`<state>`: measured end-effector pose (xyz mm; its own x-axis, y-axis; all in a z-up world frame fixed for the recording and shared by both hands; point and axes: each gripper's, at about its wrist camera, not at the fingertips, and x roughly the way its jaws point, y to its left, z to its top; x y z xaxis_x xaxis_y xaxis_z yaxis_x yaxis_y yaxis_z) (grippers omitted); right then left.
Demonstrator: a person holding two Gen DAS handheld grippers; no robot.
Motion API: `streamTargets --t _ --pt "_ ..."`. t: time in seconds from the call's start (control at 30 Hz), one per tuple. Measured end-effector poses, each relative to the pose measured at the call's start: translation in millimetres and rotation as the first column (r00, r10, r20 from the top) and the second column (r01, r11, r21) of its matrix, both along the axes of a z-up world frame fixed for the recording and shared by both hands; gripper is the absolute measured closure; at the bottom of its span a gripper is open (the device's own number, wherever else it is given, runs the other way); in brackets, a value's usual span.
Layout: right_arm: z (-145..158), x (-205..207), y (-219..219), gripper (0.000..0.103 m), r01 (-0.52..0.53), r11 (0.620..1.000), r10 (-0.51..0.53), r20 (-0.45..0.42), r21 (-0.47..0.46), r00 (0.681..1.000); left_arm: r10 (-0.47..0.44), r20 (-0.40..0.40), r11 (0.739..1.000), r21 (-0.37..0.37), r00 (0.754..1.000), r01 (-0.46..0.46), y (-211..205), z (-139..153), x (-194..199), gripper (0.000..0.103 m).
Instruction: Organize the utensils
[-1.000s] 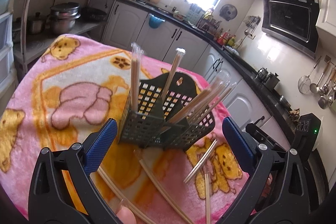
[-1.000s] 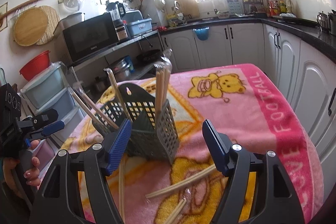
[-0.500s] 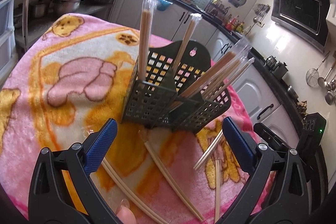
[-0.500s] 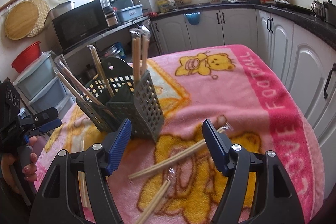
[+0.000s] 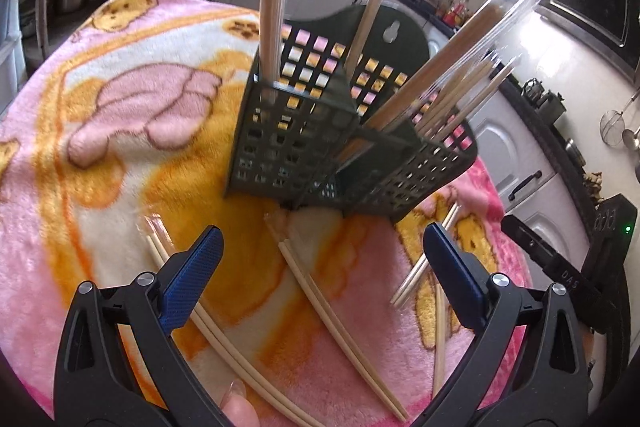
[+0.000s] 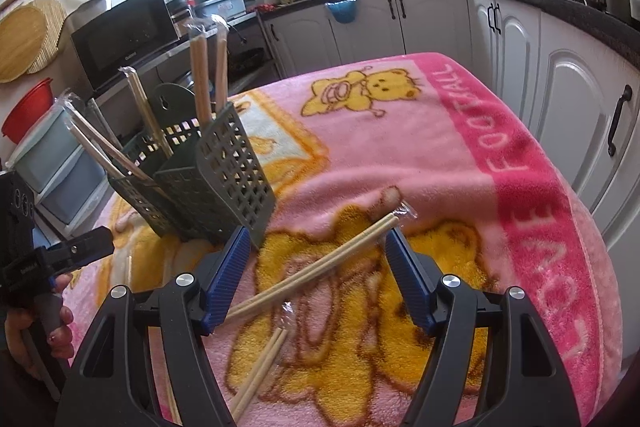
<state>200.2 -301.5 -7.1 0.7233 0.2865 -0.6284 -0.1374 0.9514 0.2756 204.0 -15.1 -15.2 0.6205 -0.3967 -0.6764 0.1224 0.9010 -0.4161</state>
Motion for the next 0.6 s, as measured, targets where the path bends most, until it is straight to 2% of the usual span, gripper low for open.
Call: streamTargets --t 0.2,0.3,0.37,0.5,0.6 --pt "-8.4 11.0 -1.5 0.036 0.006 1.0 -0.007 -0.027 -0.021 1.0 0.007 -0.056 1.0 -0.003 0.998 -0.007 -6.4 -19.1 14.8 0.011" --pt "-11.8 17.7 -3.8 0.036 0.016 1.0 -0.017 -0.042 -0.026 0.999 0.004 -0.073 1.0 0.0 0.997 -0.004 -11.1 -25.3 20.9 0.022" --pt "-15.7 23.0 -5.9 0.036 0.022 0.999 -0.024 -0.056 -0.031 0.998 0.0 -0.087 1.0 -0.001 0.996 0.0 -14.3 -30.1 25.9 0.024" --pt "-25.7 33.9 -11.2 0.036 0.036 0.999 -0.039 -0.092 -0.037 0.995 0.008 -0.124 1.0 -0.023 0.992 -0.011 -16.8 -42.7 35.7 0.034" --pt "-32.7 41.1 -15.8 0.036 0.051 0.998 -0.055 -0.115 -0.037 0.992 0.028 -0.133 0.999 -0.011 0.991 -0.03 -17.2 -47.5 38.5 0.041"
